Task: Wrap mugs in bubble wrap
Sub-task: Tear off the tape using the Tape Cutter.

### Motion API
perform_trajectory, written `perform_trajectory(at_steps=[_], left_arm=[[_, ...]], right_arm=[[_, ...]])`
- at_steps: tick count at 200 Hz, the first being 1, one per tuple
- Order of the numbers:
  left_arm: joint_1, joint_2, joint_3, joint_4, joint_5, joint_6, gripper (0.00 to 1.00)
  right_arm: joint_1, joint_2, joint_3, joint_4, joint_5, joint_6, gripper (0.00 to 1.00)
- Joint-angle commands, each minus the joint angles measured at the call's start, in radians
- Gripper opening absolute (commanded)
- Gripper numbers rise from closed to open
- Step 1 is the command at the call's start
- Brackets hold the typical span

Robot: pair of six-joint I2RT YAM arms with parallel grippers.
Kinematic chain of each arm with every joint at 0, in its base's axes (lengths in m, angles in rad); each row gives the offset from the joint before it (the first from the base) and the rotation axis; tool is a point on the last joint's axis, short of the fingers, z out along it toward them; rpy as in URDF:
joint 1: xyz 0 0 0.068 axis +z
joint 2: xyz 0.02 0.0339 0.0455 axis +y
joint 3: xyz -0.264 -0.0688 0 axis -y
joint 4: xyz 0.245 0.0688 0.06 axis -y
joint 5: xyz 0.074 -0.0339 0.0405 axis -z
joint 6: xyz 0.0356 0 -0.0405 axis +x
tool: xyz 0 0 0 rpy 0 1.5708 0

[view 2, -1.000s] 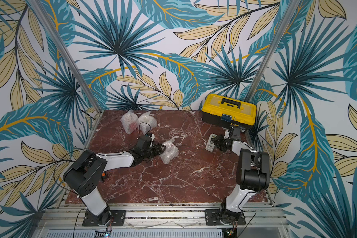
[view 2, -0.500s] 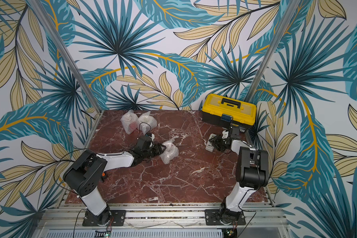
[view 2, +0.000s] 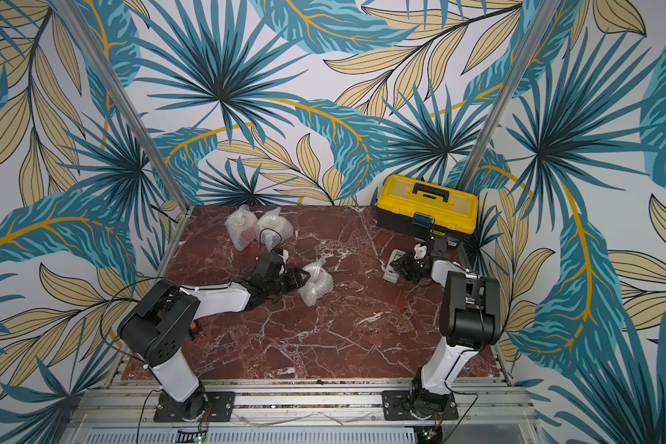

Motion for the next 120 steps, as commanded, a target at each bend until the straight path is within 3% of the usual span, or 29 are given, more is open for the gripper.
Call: perform_trajectory(at_steps=[1, 96, 120], left_arm=[[-0.003, 0.065, -0.021, -0.182, -0.011, 0.021, 0.55], [-0.003, 0.062, -0.022, -0.182, -0.012, 0.020, 0.55], [-0.003, 0.062, -0.023, -0.182, -0.012, 0.021, 0.55]], right_arm=[[0.000, 0.040, -0.040, -0.008, -0.013, 0.029, 0.22], [-0.013, -0.036, -0.092, 0.108, -0.024, 0.078, 0.00], [-0.013, -0.073, -0.105, 0.133, -0.026, 0.076, 0.00]])
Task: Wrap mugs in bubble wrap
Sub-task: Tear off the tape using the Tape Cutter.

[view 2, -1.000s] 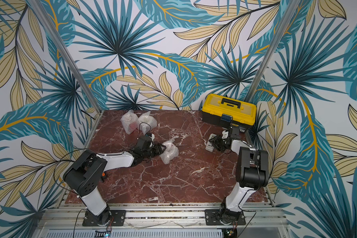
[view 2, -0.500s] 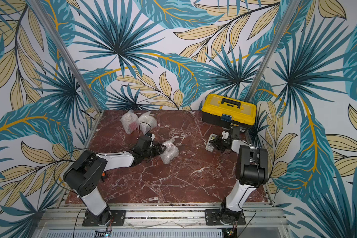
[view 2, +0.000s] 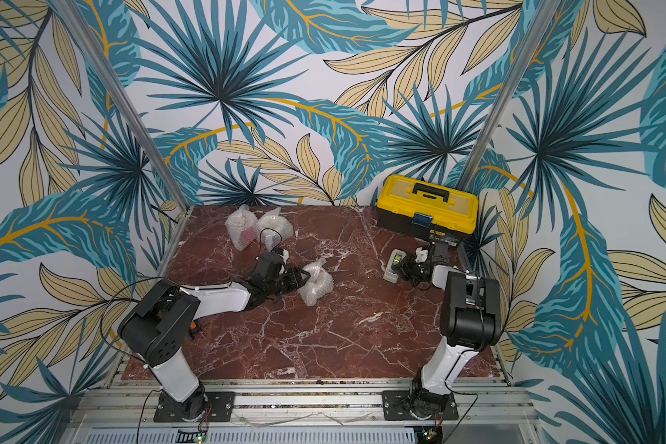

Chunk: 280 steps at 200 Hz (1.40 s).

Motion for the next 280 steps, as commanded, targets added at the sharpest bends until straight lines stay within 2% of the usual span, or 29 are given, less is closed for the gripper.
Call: perform_trajectory(at_steps=[1, 58, 121, 232, 280], left_arm=[[-0.003, 0.061, -0.025, -0.182, -0.012, 0.021, 0.55], [-0.003, 0.069, -0.013, -0.183, -0.005, 0.023, 0.55], [-0.003, 0.068, -0.009, -0.190, -0.007, 0.020, 0.55], [-0.003, 0.070, -0.009, -0.190, -0.006, 0.020, 0.55], [-0.003, 0.072, -0.013, -0.191, -0.010, 0.018, 0.55]], right_arm=[[-0.001, -0.057, -0.030, 0.020, -0.007, 0.007, 0.00], [0.002, -0.132, -0.056, -0.007, -0.027, 0.004, 0.00], [0.021, -0.240, -0.125, -0.139, -0.013, -0.040, 0.00], [0.115, -0.401, -0.268, -0.317, 0.062, -0.097, 0.00], [0.163, -0.412, -0.276, -0.353, 0.073, -0.108, 0.00]])
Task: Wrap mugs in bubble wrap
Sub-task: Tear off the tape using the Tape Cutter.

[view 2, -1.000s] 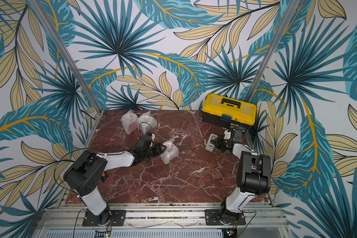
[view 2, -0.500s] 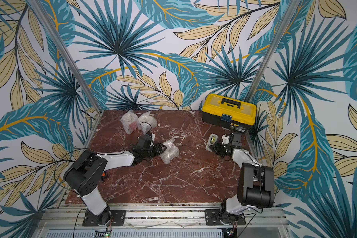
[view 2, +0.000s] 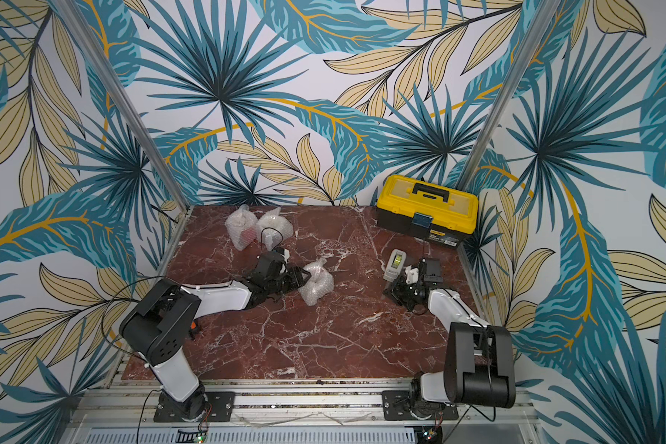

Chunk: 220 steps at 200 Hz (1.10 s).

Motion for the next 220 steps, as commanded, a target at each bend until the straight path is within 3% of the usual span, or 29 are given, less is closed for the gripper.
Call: perform_trajectory(at_steps=[1, 47, 104, 148, 220], left_arm=[[-0.003, 0.062, -0.031, -0.173, -0.016, 0.018, 0.55], [-0.004, 0.063, -0.030, -0.173, -0.017, 0.015, 0.55], [-0.005, 0.061, -0.032, -0.173, -0.018, 0.015, 0.55], [-0.005, 0.061, -0.031, -0.174, -0.020, 0.014, 0.55], [-0.006, 0.061, -0.033, -0.173, -0.019, 0.017, 0.55]], right_arm=[[0.039, -0.018, -0.023, -0.092, -0.007, -0.021, 0.00], [0.094, -0.065, -0.033, -0.152, 0.047, -0.025, 0.00], [0.098, -0.069, -0.054, -0.226, 0.213, -0.043, 0.00], [0.099, 0.056, -0.031, -0.250, 0.240, -0.021, 0.00], [0.104, 0.123, 0.027, -0.408, 0.433, 0.050, 0.00]])
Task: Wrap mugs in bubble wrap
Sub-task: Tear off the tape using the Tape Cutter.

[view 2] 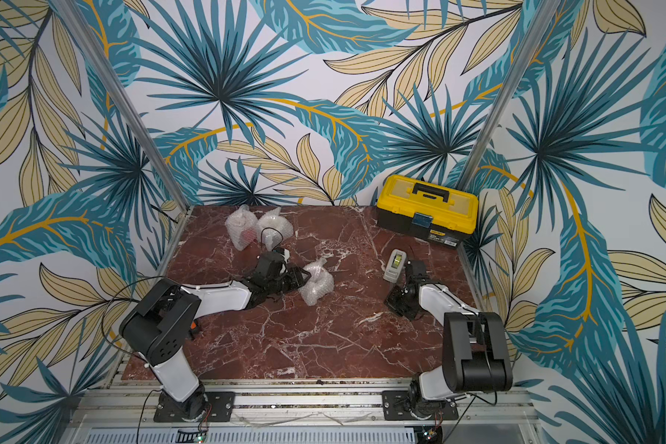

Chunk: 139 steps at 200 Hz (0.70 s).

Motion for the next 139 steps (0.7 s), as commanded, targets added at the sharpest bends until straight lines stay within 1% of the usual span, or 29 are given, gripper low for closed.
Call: perform_trajectory(at_steps=[1, 32, 85, 114, 139], left_arm=[[-0.006, 0.061, -0.033, -0.174, -0.019, 0.017, 0.55], [-0.006, 0.065, -0.031, -0.175, -0.019, 0.019, 0.55], [-0.006, 0.067, -0.033, -0.174, -0.023, 0.019, 0.55], [-0.006, 0.063, -0.032, -0.174, -0.024, 0.020, 0.55], [-0.006, 0.058, -0.036, -0.174, -0.028, 0.023, 0.54]], right_arm=[[0.010, 0.036, -0.013, -0.208, 0.070, 0.025, 0.00], [0.010, 0.078, 0.003, -0.245, 0.094, 0.010, 0.00], [0.010, 0.086, 0.000, -0.292, 0.104, 0.016, 0.00], [0.009, 0.120, 0.024, -0.348, 0.173, 0.021, 0.00], [0.008, 0.119, 0.025, -0.371, 0.225, 0.030, 0.00]])
